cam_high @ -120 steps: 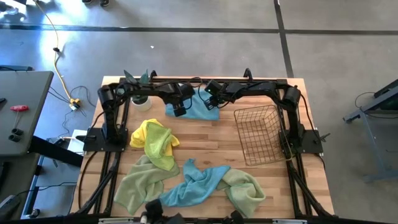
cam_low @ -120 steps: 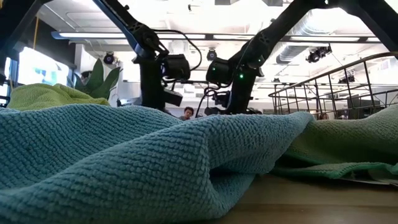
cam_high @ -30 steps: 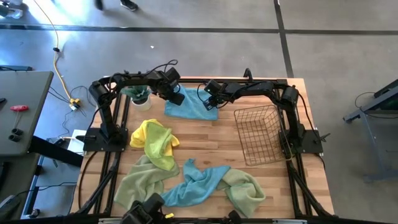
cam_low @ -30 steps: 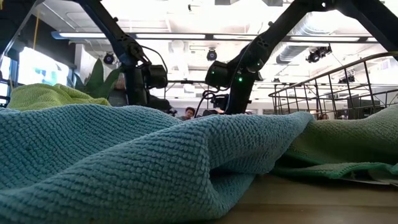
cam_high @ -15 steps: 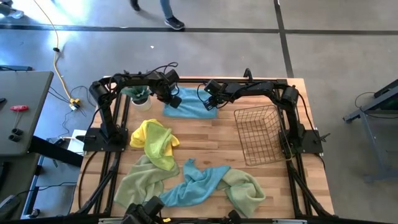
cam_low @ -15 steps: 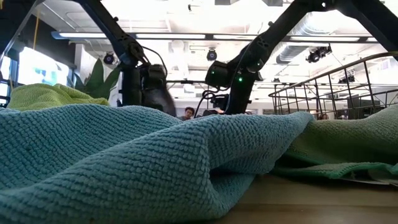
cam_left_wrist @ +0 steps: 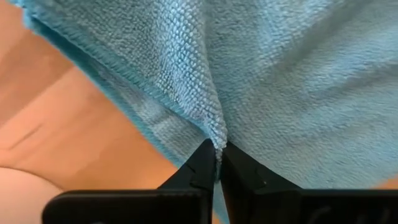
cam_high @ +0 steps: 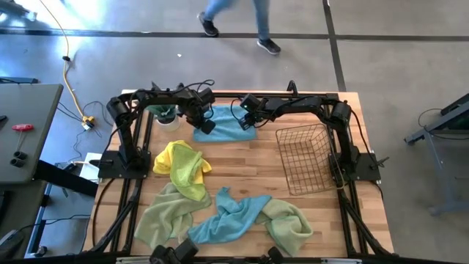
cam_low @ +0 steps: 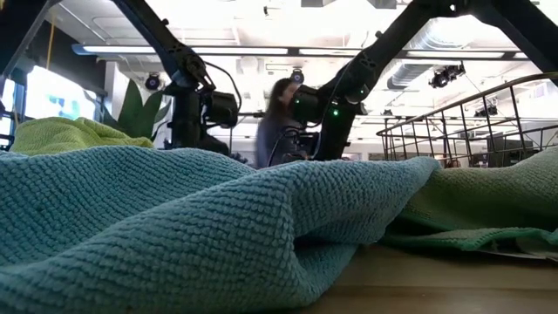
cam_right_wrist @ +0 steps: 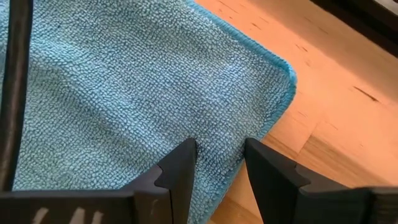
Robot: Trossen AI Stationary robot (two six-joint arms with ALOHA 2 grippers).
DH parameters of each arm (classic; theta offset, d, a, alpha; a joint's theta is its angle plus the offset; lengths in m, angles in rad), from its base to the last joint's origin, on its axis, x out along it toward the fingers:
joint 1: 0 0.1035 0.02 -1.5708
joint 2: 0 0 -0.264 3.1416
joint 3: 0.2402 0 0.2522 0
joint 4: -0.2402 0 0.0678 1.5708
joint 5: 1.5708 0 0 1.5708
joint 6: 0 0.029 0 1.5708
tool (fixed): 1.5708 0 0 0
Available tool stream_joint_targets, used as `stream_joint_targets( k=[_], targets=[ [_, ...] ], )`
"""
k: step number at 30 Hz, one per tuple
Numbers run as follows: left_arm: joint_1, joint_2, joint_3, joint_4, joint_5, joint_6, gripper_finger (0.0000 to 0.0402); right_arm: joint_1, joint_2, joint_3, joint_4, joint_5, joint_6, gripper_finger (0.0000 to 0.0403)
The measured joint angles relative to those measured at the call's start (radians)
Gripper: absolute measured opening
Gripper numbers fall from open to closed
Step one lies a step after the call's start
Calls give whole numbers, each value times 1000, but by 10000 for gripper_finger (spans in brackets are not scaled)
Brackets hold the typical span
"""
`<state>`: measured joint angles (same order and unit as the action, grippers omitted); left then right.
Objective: Fold microfiber towels
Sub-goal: Fold the top blue microfiber cloth
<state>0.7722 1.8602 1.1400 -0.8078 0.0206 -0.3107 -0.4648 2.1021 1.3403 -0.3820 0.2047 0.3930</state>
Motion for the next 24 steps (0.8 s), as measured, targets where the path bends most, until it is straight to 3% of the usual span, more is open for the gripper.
stream_joint_targets(
  k=[6,13,19,24],
  targets=[
    [-24,-30,0,-5,-7,35,34,0,-19,-1,-5,1,-36,138],
    [-34,-73,0,-4,-35,79,85,-2,-62,-6,-44,3,-62,138],
    [-33,-114,0,-11,-120,97,127,1,-85,-6,-92,-61,-54,138],
    [-40,-148,0,1,-107,97,145,25,-110,-3,-105,-169,1,138]
  ],
)
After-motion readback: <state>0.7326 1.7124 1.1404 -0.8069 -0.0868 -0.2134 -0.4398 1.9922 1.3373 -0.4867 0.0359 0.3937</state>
